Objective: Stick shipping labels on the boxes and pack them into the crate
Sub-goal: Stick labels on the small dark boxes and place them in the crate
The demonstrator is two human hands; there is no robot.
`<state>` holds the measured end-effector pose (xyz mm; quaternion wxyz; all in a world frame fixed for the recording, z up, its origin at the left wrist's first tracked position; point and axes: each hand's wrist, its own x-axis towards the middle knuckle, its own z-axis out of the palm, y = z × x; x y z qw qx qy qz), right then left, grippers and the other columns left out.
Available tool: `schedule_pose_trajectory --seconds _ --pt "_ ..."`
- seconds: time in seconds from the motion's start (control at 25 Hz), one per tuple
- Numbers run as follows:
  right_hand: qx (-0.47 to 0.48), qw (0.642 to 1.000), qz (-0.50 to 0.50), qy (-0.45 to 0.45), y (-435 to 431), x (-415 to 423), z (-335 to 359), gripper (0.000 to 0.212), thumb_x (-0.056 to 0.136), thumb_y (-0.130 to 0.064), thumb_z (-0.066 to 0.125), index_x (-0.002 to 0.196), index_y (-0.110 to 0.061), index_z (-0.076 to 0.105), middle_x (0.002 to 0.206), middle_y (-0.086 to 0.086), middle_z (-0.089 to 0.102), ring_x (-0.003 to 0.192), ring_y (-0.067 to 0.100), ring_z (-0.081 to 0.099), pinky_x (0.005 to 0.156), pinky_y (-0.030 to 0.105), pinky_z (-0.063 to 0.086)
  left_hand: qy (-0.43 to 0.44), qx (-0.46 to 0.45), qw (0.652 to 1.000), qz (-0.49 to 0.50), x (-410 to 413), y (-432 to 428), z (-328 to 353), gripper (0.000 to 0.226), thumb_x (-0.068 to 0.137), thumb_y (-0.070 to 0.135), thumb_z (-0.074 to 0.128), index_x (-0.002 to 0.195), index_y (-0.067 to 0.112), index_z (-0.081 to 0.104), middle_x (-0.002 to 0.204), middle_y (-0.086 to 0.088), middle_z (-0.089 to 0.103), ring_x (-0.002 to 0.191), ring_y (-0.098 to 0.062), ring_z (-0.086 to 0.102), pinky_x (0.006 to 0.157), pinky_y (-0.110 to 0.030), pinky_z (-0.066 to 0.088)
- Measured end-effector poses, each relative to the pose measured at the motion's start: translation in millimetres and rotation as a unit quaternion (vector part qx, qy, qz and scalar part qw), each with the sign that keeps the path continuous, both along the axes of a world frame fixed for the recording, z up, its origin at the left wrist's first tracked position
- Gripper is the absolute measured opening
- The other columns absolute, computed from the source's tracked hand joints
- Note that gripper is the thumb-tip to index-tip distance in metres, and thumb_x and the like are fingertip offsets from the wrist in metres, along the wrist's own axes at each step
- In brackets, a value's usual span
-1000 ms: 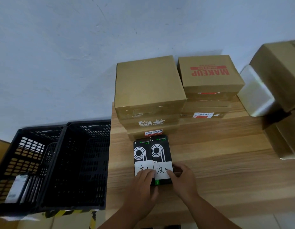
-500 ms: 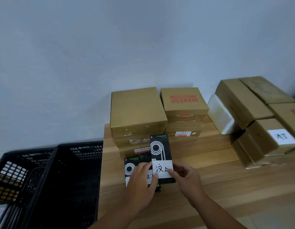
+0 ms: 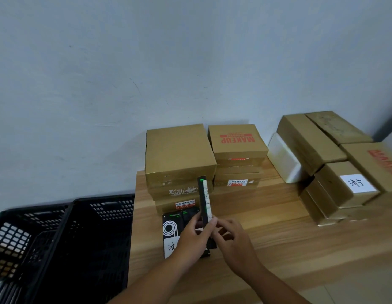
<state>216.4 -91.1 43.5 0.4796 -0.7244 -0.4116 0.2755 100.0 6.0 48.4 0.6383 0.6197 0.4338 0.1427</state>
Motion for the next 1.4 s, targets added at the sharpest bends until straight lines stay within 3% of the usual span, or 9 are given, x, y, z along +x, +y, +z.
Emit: schedule_pose_trajectory --seconds 0.08,0.2,0.32,0.48,0.68,0.88,1.08,1.24,1.4 --pt "0.006 1.0 0.007 -0.006 -3 1 -1 0.025 0.099 -0.036 0.06 0.12 -0.046 0.066 0.109 -0.023 0.058 0.101 -0.002 0.062 0.079 0.018 0.056 -0.016 -0.033 0.999 0.009 -1 -2 0 0.061 0.077 0.077 0.059 0.13 0.046 0.06 0.117 0.017 0.07 0.103 -0.001 0.069 0.089 -0.026 0.058" --pt "-0.006 0.999 -0.026 0.017 -6 8 -2 0.024 0.097 -0.033 0.064 0.119 -0.042 0.065 0.117 -0.02 0.059 0.107 -0.001 0.06 0.08 0.015 0.054 -0.022 -0.085 0.996 0.026 -2 -5 2 0.031 0.1 0.053 0.052 0.123 0.037 0.065 0.103 0.017 0.076 0.092 -0.003 0.073 0.07 -0.019 0.058" --pt "-0.02 0.989 -0.056 0.138 -9 14 -3 0.038 0.092 -0.034 0.071 0.127 -0.036 0.057 0.122 -0.015 0.063 0.106 0.005 0.064 0.071 0.02 0.059 -0.024 -0.15 0.987 0.055 1 -9 6 0.026 0.105 0.042 0.046 0.115 0.029 0.065 0.098 0.006 0.079 0.09 -0.017 0.077 0.073 -0.033 0.062" --pt "0.012 0.96 -0.074 0.269 -10 17 -6 0.027 0.089 -0.02 0.076 0.113 -0.032 0.073 0.108 -0.002 0.077 0.097 0.014 0.074 0.072 0.03 0.062 -0.027 -0.102 0.994 0.035 -1 -12 8 0.026 0.106 0.041 0.046 0.122 0.031 0.064 0.104 0.008 0.078 0.094 -0.013 0.075 0.075 -0.03 0.06" --pt "0.036 0.962 -0.097 0.252 -6 24 -4 0.033 0.085 -0.009 0.078 0.108 -0.033 0.074 0.1 -0.008 0.078 0.093 0.012 0.075 0.071 0.031 0.063 -0.027 0.062 0.997 0.048 -17 -1 2 0.043 0.102 0.031 0.059 0.141 0.044 0.047 0.112 0.008 0.07 0.101 -0.009 0.071 0.08 -0.034 0.063" --pt "0.039 0.966 -0.092 0.236 -1 27 -7 0.034 0.086 -0.011 0.078 0.11 -0.035 0.073 0.101 -0.009 0.078 0.094 0.012 0.075 0.074 0.032 0.063 -0.047 0.052 0.996 0.047 -18 3 1 0.045 0.104 0.027 0.056 0.146 0.039 0.049 0.121 0.011 0.07 0.108 -0.007 0.069 0.078 -0.027 0.061" --pt "0.016 0.971 -0.052 0.234 15 15 -13 0.033 0.086 -0.013 0.078 0.109 -0.037 0.074 0.102 -0.01 0.078 0.095 0.01 0.074 0.073 0.032 0.063 -0.017 0.122 0.988 0.091 -36 7 4 0.037 0.105 0.026 0.053 0.139 0.04 0.056 0.121 0.016 0.057 0.108 0.012 0.057 0.08 -0.011 0.053" --pt "-0.009 0.972 0.002 0.237 41 -25 -16 0.031 0.086 -0.016 0.078 0.109 -0.038 0.074 0.101 -0.013 0.078 0.094 0.008 0.074 0.071 0.036 0.064 -0.012 0.12 0.979 0.161 -88 11 0 0.03 0.105 0.028 0.053 0.132 0.04 0.062 0.12 0.017 0.058 0.109 0.005 0.059 0.08 -0.013 0.055" --pt "-0.009 0.973 0.067 0.219 71 -91 -10 0.03 0.087 -0.013 0.077 0.107 -0.035 0.074 0.102 -0.014 0.078 0.096 0.006 0.073 0.074 0.03 0.063 0.01 0.147 0.961 0.233 -167 11 -6 0.029 0.105 0.026 0.053 0.131 0.031 0.064 0.122 0.019 0.059 0.112 0.007 0.057 0.089 -0.012 0.051"
